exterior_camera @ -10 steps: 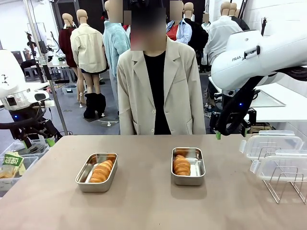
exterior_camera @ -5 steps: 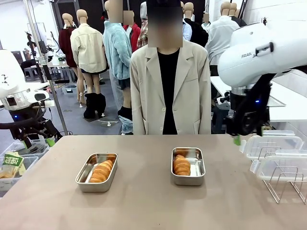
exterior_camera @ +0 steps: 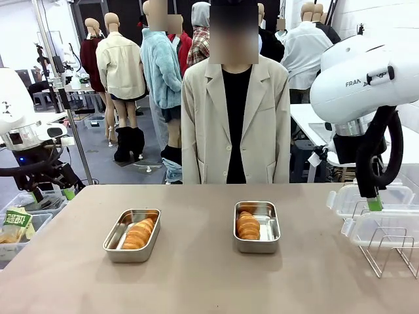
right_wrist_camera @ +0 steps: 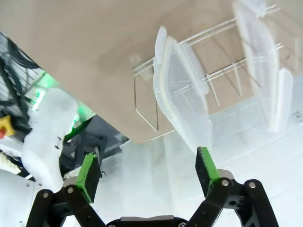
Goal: Place the bread in airtight containers.
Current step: Pick up one Airtight Container lid and hand it to the human.
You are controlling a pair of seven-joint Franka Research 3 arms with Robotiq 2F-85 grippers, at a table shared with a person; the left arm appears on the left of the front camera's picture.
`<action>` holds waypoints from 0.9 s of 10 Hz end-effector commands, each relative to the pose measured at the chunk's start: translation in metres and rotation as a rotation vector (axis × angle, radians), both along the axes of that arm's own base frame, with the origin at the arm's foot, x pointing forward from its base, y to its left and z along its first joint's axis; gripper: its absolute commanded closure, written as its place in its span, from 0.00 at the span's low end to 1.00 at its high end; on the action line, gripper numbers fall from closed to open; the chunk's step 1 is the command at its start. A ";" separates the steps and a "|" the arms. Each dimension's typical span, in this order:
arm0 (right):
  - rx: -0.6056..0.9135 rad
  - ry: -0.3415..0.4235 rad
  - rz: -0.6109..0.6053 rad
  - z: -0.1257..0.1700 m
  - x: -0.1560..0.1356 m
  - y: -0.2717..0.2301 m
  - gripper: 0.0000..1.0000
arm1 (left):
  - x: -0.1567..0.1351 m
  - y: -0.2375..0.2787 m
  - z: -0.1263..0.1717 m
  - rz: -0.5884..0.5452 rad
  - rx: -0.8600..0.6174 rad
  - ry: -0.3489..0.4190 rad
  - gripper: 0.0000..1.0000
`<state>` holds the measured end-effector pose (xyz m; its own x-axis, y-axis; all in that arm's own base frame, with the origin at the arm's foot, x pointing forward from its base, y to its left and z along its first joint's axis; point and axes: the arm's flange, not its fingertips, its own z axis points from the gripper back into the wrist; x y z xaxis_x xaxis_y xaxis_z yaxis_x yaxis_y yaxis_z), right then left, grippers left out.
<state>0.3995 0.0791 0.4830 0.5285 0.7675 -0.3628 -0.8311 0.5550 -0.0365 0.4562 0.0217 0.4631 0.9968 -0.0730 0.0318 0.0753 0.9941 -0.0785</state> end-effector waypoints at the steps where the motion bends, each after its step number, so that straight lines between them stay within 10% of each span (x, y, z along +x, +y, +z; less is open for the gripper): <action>1: 0.029 -0.049 -0.111 0.010 -0.006 0.003 0.00 | 0.002 0.000 0.002 0.001 0.008 0.000 0.00; 5: 0.030 0.066 0.389 -0.015 0.017 -0.019 0.00 | 0.002 0.000 0.002 0.001 0.008 0.000 0.00; 9: 0.046 0.084 0.420 -0.036 0.034 -0.019 0.00 | 0.002 0.000 0.002 0.001 0.008 0.000 0.00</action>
